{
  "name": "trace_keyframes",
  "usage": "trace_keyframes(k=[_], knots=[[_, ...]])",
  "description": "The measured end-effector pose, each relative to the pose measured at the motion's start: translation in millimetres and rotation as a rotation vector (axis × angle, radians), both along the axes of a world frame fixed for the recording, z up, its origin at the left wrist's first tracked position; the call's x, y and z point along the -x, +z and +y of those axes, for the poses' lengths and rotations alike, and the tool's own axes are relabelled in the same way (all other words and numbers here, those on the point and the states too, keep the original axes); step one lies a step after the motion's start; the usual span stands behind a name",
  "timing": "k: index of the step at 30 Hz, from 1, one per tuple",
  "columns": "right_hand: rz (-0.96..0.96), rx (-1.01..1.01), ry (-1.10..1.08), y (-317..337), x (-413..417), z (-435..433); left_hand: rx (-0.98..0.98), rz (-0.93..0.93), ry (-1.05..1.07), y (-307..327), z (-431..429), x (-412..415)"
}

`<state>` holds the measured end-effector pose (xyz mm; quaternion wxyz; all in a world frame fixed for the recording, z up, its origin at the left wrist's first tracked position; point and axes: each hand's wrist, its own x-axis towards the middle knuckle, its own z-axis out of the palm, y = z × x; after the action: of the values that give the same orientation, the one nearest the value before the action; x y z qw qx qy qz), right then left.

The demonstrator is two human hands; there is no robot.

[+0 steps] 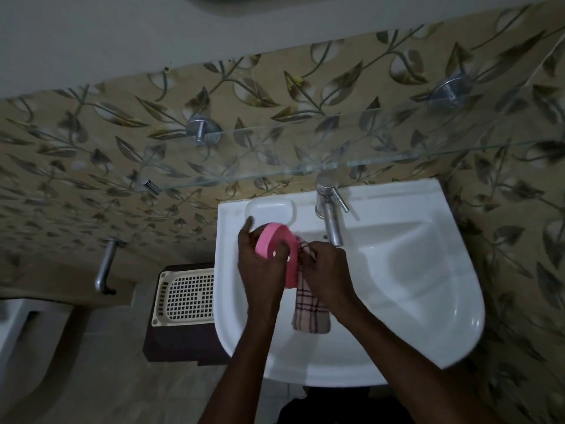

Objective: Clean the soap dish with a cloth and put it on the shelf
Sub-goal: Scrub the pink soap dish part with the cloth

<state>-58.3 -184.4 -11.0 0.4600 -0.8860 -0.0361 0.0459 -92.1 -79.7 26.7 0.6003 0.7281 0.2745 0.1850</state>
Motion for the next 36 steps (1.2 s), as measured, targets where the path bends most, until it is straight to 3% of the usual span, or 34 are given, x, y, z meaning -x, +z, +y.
trace_keyframes(k=[2,5,7,9,13,19,23,26,29,33,36], knots=[[-0.128,0.114,0.105,-2,-1,0,-0.059,0.090,-0.089,10,15,-2],[-0.202,0.259,0.217,-5,1,2,-0.338,0.343,-0.377,21,31,-10],[-0.186,0.268,0.214,-8,0,1,-0.348,0.335,-0.409,17,32,-10],[-0.164,0.186,0.140,-7,-3,-1,-0.298,0.238,-0.312,9,25,-3],[0.090,0.002,-0.073,-7,-4,-2,-0.204,0.055,-0.055,-4,9,1],[0.648,-0.549,-0.263,-2,-1,15,-0.094,-0.095,0.194,-11,-18,1],[0.807,-0.592,-0.246,-7,0,7,0.018,-0.031,0.255,-25,-22,7],[0.518,-0.276,-0.228,-16,1,3,0.031,0.044,0.203,-32,-25,10],[0.201,-0.003,-0.192,-16,2,4,-0.131,0.178,0.063,-31,-27,10],[0.013,0.089,-0.058,-20,8,8,-0.432,0.383,-0.127,-32,-7,17],[-0.073,0.071,-0.053,-22,14,10,-0.452,0.449,-0.087,-32,3,12]])
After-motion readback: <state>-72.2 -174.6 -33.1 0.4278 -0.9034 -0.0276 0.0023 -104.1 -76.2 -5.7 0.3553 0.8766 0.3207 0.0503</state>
